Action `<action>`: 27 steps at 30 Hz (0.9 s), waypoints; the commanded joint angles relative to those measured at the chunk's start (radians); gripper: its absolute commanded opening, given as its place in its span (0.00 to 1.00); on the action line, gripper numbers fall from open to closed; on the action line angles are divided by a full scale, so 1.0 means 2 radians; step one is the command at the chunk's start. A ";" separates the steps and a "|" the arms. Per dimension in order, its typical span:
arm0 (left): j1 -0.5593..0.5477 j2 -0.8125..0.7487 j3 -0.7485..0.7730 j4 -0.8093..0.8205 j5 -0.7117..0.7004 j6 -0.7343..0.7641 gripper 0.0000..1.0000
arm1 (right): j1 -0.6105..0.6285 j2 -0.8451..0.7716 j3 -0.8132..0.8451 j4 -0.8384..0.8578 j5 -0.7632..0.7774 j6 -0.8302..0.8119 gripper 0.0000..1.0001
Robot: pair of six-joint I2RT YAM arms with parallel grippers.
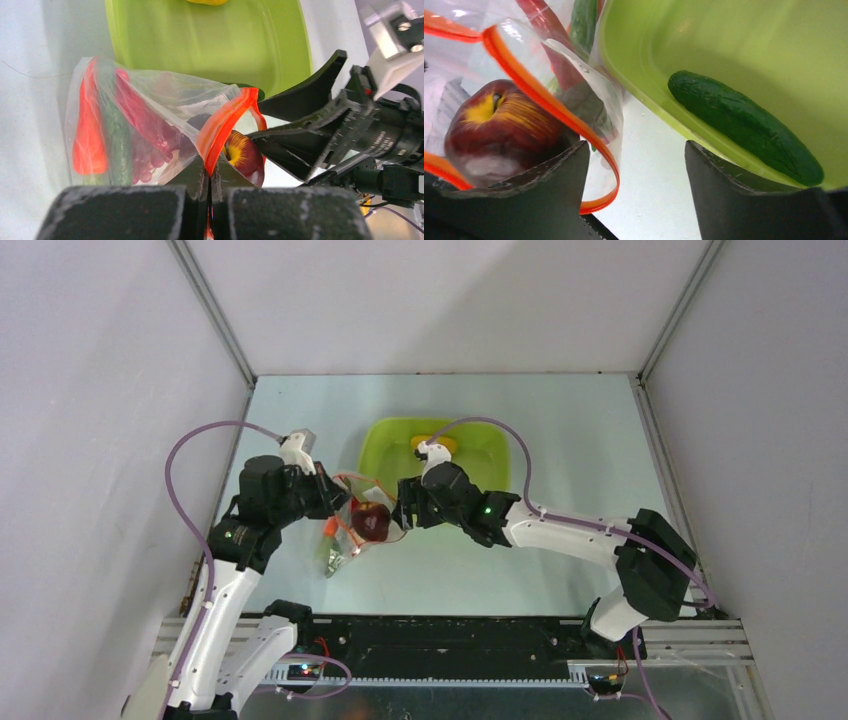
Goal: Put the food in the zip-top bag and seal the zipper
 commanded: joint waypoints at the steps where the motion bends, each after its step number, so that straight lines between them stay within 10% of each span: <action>1: -0.002 -0.005 0.012 0.026 0.014 -0.002 0.00 | 0.004 0.021 0.017 0.018 0.020 0.023 0.61; 6: -0.002 -0.006 0.014 0.022 0.000 -0.002 0.00 | 0.016 0.002 0.024 0.015 0.015 0.007 0.00; 19: -0.002 0.006 0.081 -0.124 -0.174 0.011 0.01 | 0.036 -0.063 0.146 -0.086 -0.133 -0.063 0.00; 27: -0.003 -0.003 0.126 -0.191 -0.192 0.001 0.06 | 0.046 -0.044 0.202 -0.156 -0.048 -0.091 0.00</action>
